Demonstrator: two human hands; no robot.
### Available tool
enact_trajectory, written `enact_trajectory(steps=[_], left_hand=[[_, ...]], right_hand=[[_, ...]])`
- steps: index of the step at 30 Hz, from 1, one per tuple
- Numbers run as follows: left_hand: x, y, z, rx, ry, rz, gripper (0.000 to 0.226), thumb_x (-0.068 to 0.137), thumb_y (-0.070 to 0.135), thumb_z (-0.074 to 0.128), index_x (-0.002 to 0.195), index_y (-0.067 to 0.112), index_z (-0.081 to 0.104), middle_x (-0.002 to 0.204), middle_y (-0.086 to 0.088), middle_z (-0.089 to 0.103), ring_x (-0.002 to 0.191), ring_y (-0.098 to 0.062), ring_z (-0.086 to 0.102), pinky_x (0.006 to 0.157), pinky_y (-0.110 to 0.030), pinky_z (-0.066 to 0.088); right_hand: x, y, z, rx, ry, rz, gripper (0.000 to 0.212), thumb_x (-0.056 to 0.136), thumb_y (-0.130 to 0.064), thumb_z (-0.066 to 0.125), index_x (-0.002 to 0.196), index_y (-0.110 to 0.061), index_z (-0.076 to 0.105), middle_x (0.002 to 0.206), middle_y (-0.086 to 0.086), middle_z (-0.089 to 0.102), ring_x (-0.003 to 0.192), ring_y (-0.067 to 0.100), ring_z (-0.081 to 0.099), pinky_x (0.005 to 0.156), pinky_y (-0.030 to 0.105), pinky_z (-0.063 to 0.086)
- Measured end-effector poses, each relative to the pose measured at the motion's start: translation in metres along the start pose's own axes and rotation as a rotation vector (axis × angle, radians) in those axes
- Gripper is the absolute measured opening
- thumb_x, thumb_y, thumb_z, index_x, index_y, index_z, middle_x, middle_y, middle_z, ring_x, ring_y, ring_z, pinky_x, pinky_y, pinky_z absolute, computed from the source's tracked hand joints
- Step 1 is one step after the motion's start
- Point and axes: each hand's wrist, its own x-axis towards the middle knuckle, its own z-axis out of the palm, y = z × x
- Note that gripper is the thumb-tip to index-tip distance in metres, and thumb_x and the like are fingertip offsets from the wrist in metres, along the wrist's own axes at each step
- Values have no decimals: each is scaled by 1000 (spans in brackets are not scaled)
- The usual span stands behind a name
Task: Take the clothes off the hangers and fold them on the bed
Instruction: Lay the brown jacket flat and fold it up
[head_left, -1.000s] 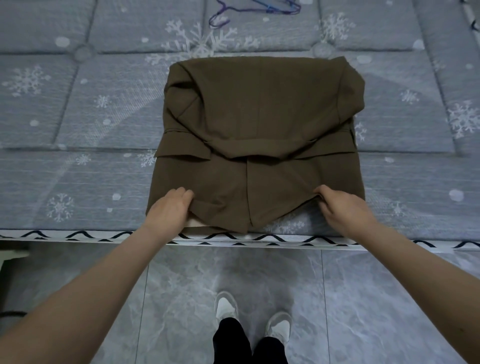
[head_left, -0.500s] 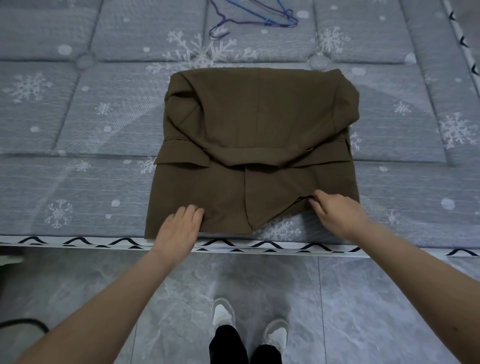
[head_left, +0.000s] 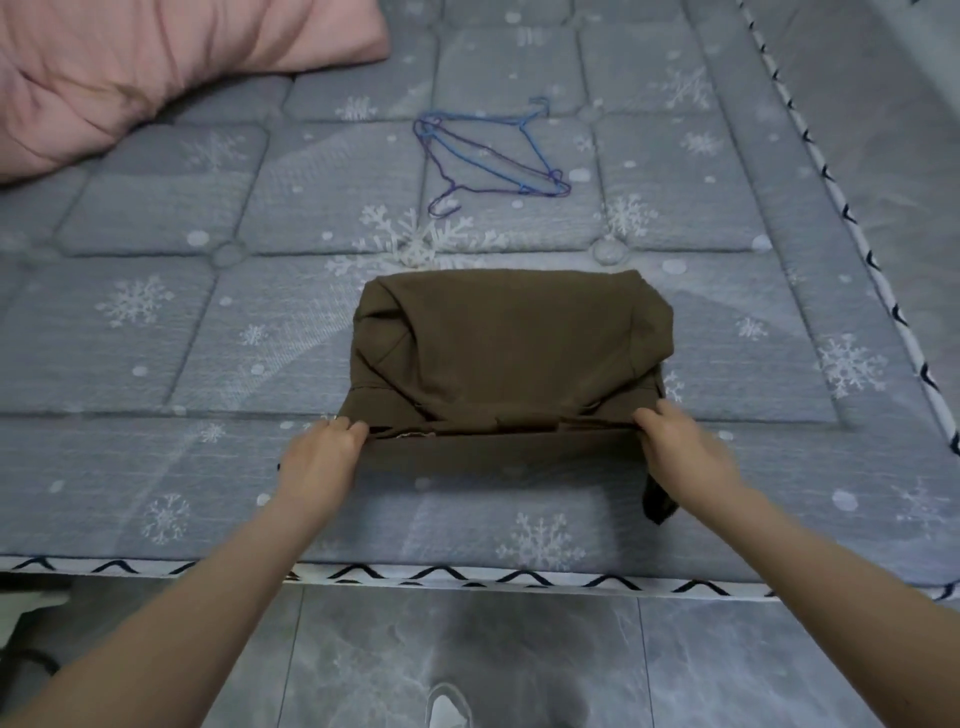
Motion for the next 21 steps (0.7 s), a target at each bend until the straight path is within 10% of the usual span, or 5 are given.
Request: enact_trajectory(steps=[9, 21], left_hand=[[92, -25, -78, -153, 62, -71, 26, 91, 2, 43, 114, 7, 54, 108, -13, 54, 98, -31, 56, 74, -38, 43], [213, -48, -92, -114, 237, 306, 46, 72, -4, 67, 112, 19, 65, 87, -5, 51, 72, -24, 51, 59, -31, 33]], right_hand=[[76, -11, -80, 24, 160, 145, 32, 88, 2, 46, 115, -13, 53, 107, 8, 57, 90, 26, 57, 69, 34, 45], [179, 7, -88, 138, 226, 115, 46, 77, 12, 47, 107, -18, 66, 102, 1, 62, 86, 21, 49, 61, 33, 39]])
